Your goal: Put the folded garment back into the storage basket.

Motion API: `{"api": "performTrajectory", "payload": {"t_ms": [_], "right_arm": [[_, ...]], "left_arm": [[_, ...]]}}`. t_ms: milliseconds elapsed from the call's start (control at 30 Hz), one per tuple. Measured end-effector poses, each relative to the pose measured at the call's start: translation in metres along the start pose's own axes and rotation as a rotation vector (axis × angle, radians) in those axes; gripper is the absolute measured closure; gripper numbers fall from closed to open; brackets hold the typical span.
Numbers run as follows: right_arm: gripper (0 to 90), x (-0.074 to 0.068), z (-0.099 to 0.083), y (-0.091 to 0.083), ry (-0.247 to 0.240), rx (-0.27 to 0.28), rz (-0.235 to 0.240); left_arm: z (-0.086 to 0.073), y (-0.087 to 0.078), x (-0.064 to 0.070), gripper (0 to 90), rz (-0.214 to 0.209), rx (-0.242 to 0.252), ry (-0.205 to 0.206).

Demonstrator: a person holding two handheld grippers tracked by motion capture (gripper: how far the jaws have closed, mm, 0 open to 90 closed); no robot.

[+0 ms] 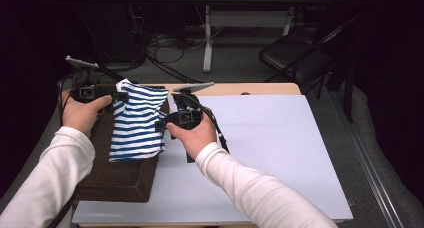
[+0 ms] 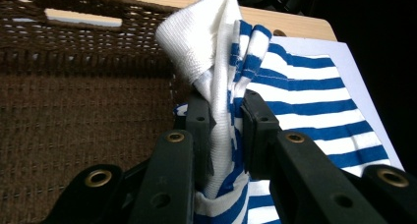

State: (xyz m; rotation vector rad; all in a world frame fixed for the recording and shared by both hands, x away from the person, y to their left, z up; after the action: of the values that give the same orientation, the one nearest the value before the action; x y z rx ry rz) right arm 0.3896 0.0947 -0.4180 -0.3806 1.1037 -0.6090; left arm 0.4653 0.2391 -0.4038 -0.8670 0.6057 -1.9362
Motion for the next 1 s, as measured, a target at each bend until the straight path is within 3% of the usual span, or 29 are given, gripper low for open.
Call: {"api": "performTrajectory", "payload": {"t_ms": [633, 1000], "right_arm": [[87.4, -0.021, -0.004, 0.026, -0.018, -0.021, 0.026], [87.4, -0.026, -0.007, 0.043, -0.018, -0.04, 0.024]], "left_arm": [[-0.005, -0.021, -0.025, 77.0, 0.03, 0.009, -0.016], [-0.011, -0.022, -0.041, 77.0, 0.034, 0.006, -0.032]]}}
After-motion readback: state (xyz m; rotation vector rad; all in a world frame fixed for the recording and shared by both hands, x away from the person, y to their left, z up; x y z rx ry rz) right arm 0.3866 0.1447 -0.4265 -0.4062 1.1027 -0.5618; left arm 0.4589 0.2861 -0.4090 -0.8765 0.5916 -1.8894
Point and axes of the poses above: each handheld gripper's, and its own axes: y roughly forward along the jaws, z roughly out of its top, x roughly to its right, the point moved 10 cm from there along y, roughly forward along the jaws, and after that the axes turned 9 degrees about y, right-handed, at the moved point
